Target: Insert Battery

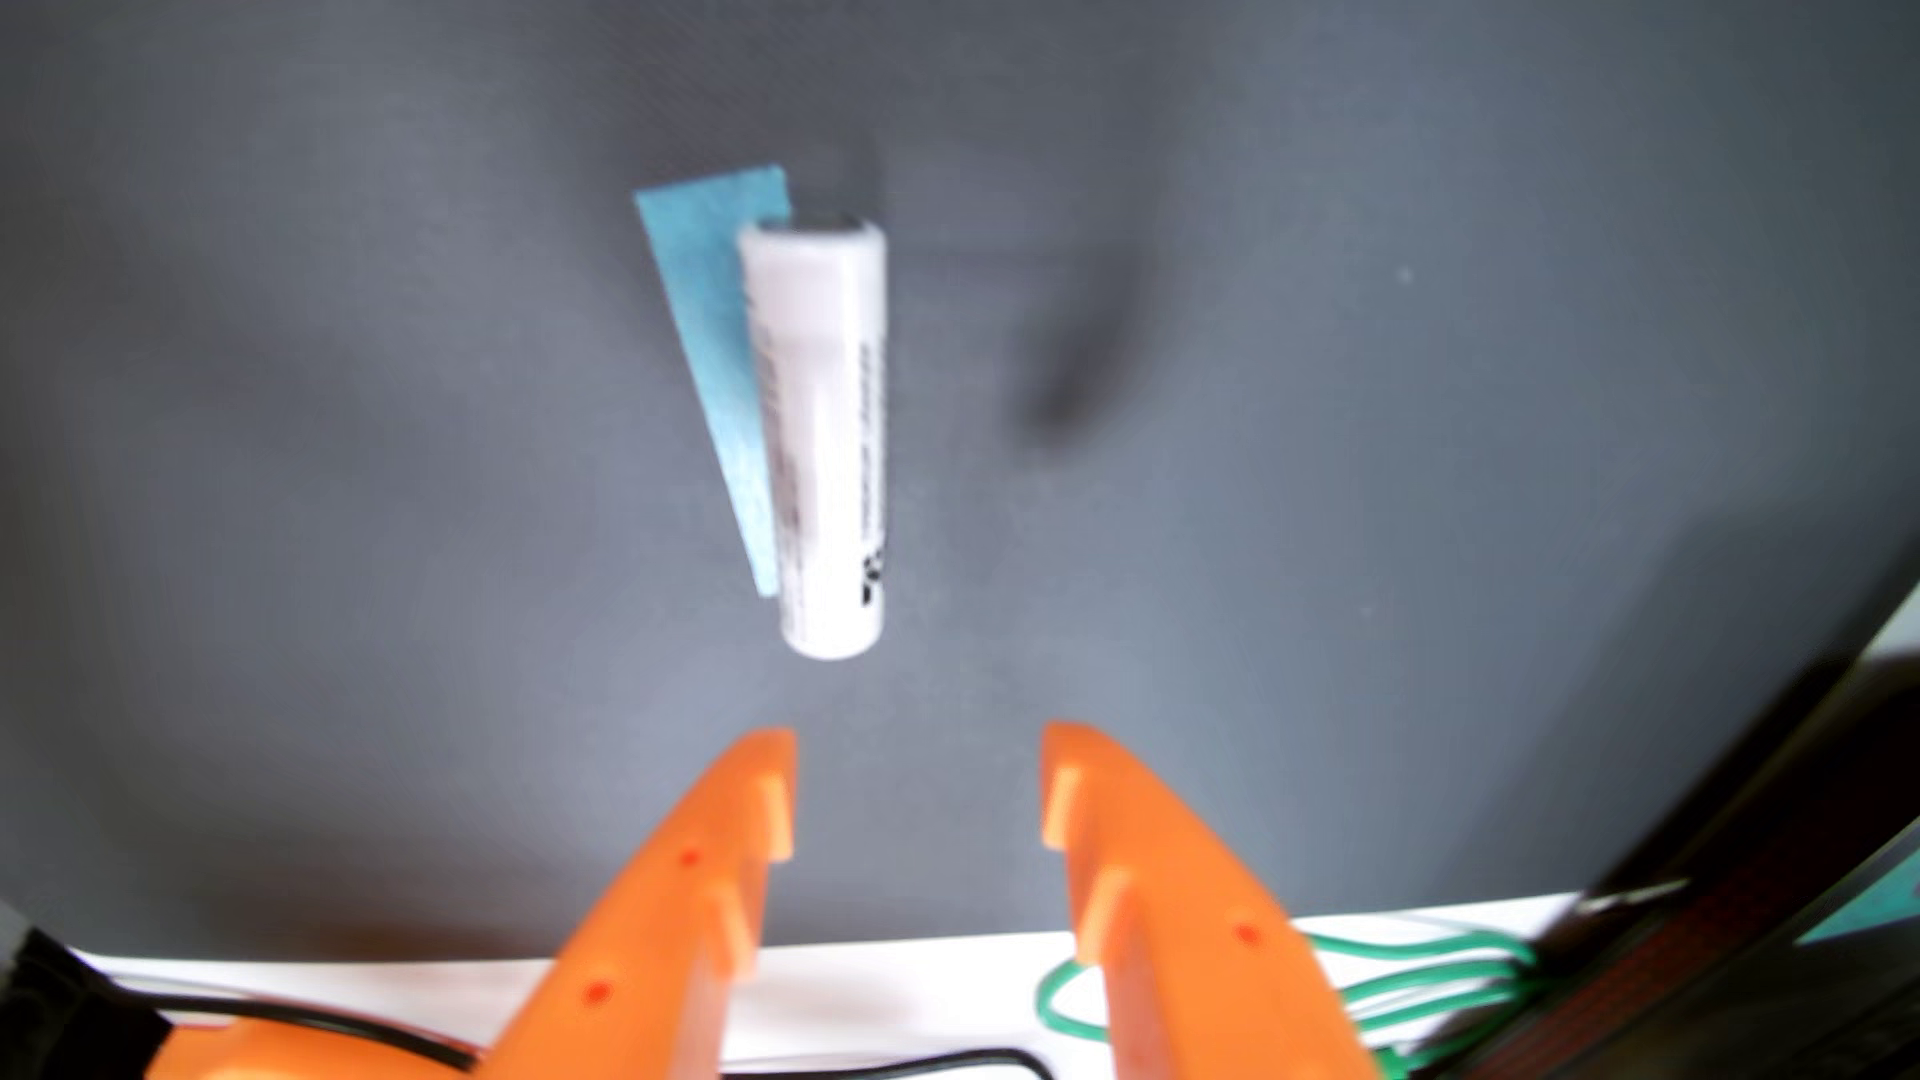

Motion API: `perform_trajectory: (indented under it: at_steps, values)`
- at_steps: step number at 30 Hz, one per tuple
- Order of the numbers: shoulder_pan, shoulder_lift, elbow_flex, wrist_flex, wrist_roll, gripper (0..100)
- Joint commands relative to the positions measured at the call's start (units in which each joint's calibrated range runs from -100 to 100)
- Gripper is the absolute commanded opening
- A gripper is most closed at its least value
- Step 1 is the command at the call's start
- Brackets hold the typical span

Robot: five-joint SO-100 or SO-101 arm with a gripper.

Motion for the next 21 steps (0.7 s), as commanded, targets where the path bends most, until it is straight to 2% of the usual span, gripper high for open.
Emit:
perform_trajectory:
  at_steps: [1, 21]
  values:
    - [-0.95, -0.30, 0.28, -0.45, -0.08, 14]
    - [-0.95, -0.30, 4.87, -4.00, 0.28, 14]
